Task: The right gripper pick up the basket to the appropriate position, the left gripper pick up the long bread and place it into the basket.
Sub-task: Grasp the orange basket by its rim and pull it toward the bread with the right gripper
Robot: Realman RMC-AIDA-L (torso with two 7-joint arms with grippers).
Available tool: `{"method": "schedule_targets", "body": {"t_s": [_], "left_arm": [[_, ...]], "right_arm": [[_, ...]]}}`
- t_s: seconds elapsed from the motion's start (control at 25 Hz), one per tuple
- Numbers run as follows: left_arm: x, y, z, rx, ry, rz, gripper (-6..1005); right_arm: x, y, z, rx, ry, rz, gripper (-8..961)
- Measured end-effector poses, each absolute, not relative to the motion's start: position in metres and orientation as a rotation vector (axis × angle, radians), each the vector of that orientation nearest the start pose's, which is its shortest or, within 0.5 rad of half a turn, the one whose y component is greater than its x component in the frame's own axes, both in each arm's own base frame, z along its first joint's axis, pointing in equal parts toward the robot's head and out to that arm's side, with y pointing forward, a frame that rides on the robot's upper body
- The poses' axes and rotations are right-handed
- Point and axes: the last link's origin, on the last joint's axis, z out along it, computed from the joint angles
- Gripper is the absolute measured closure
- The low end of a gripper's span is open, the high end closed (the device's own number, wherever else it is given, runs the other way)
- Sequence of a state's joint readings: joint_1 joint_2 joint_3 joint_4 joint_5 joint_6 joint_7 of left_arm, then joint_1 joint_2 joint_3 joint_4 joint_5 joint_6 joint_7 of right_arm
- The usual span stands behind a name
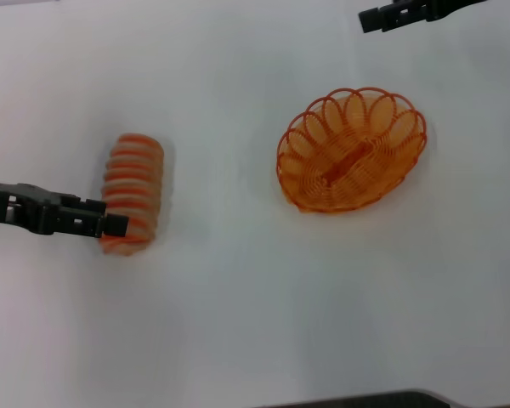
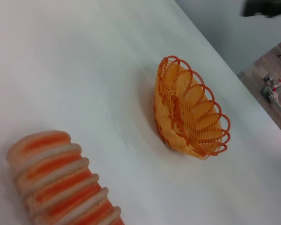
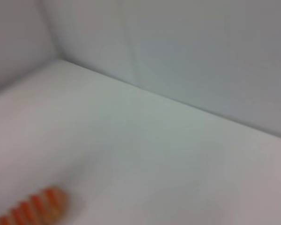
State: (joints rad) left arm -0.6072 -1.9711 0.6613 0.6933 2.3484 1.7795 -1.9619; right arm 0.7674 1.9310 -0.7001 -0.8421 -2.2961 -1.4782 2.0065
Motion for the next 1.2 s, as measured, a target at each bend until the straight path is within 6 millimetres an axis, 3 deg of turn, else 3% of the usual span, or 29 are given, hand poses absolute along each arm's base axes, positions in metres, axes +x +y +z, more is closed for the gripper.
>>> {"method": "schedule_targets", "body": {"t_s": [0.16,0.64,1.2], "left_arm": [[-0.277,0.318,0.033,-2.833,-1.392,-0.29,217],[-0.277,0.32,0.031,-2.827,-1.39,-0.292,218],[-0.277,0.319,0.028,-2.822,-1.397,-0.295,219]], "right_arm": [[0.229,0.425,0.076,-2.515,1.004,0.13,54],[0.263,0.416,0.061,-2.452,1.13,-0.057,69],[0.27,0.41,0.032,-2.468,1.163,-0.143,88]]}}
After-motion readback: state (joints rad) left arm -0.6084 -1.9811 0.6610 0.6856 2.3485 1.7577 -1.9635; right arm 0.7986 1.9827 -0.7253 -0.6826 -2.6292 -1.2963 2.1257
